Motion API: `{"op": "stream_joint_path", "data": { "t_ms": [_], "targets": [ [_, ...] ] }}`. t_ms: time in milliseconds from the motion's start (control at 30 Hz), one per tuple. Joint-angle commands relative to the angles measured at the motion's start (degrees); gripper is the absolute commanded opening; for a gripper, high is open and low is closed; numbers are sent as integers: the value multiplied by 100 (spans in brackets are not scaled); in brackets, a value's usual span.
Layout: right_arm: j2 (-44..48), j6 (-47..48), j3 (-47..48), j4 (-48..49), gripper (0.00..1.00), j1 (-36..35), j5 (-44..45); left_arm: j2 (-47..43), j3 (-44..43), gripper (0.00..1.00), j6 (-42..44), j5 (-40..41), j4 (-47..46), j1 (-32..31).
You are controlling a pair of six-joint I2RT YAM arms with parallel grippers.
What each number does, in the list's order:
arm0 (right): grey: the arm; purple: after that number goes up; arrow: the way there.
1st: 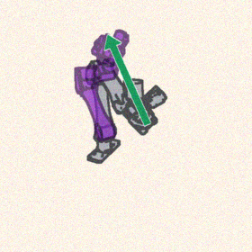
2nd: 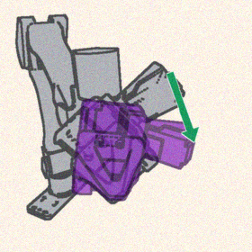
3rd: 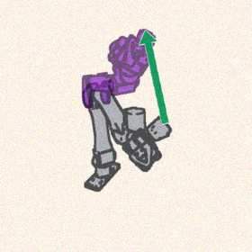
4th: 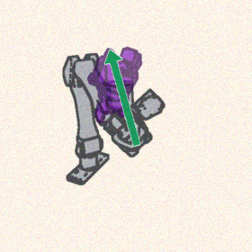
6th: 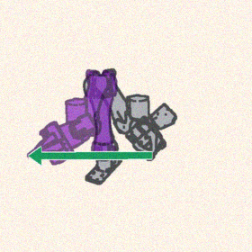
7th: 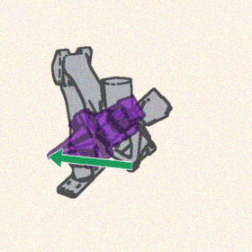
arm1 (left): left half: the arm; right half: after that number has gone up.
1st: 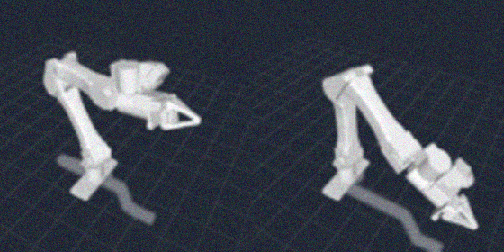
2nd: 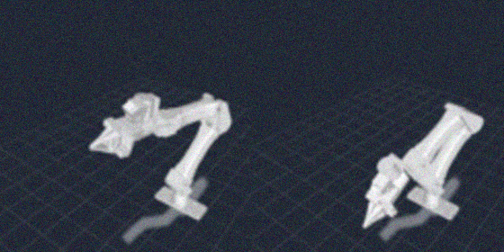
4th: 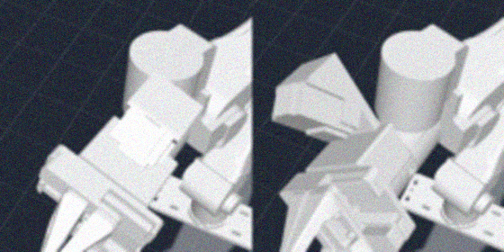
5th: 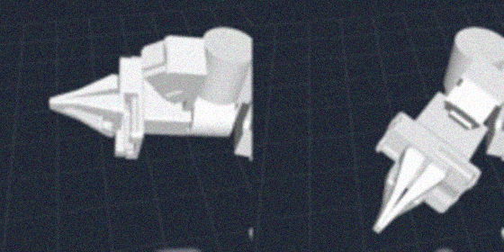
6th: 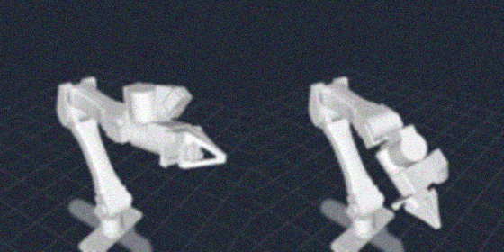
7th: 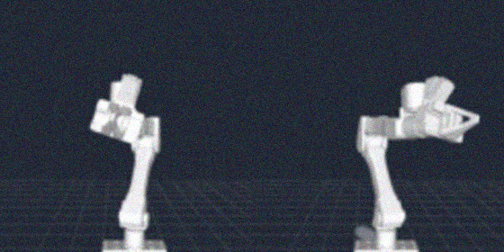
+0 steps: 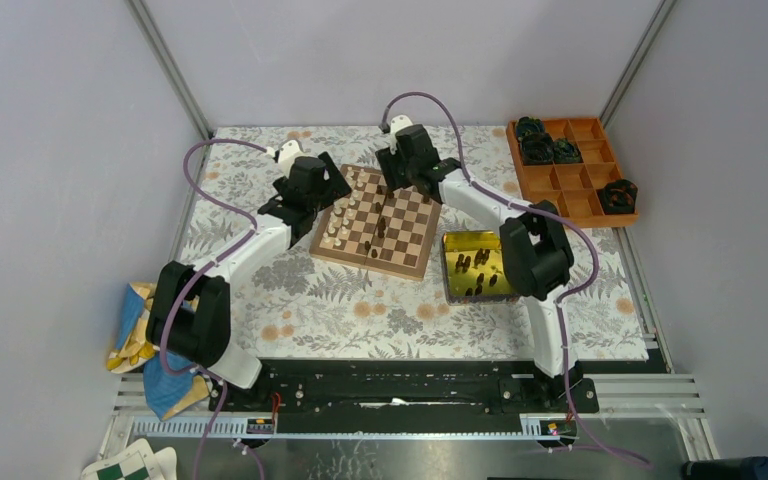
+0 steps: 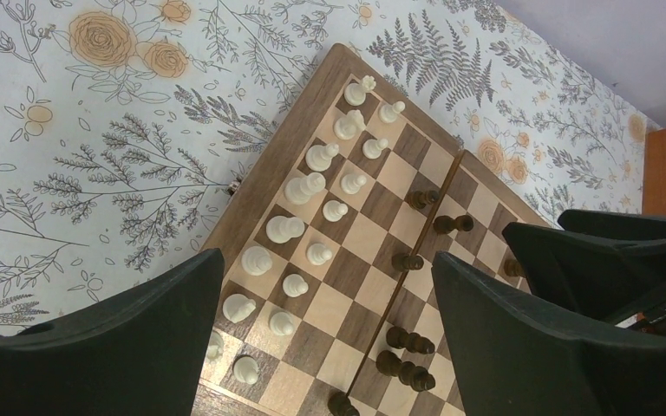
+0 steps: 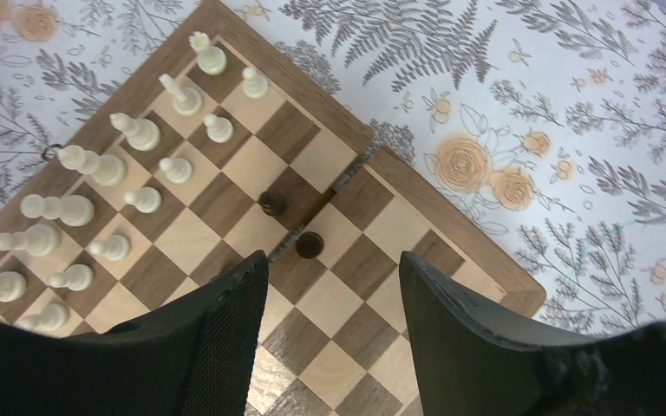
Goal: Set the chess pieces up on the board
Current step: Pick up the chess piece from the chessboard.
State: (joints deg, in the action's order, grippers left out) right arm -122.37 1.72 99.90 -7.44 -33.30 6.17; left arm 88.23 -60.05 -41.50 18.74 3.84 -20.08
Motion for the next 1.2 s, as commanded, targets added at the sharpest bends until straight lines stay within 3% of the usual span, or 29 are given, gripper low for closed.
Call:
{"op": "stream_joint_path", "data": {
  "t_ms": [0,600,1167],
  "targets": [
    [-198,155,361,-59,64,-69,-287,54,2,97,-25,3,-235,48],
    [-721,133,702,-71,61,-124,-398,63,37,97,-60,-19,-295,65],
    [-984,125,819,64,50,-122,-483,133,51,97,-73,-35,-339,83]
  ]
}}
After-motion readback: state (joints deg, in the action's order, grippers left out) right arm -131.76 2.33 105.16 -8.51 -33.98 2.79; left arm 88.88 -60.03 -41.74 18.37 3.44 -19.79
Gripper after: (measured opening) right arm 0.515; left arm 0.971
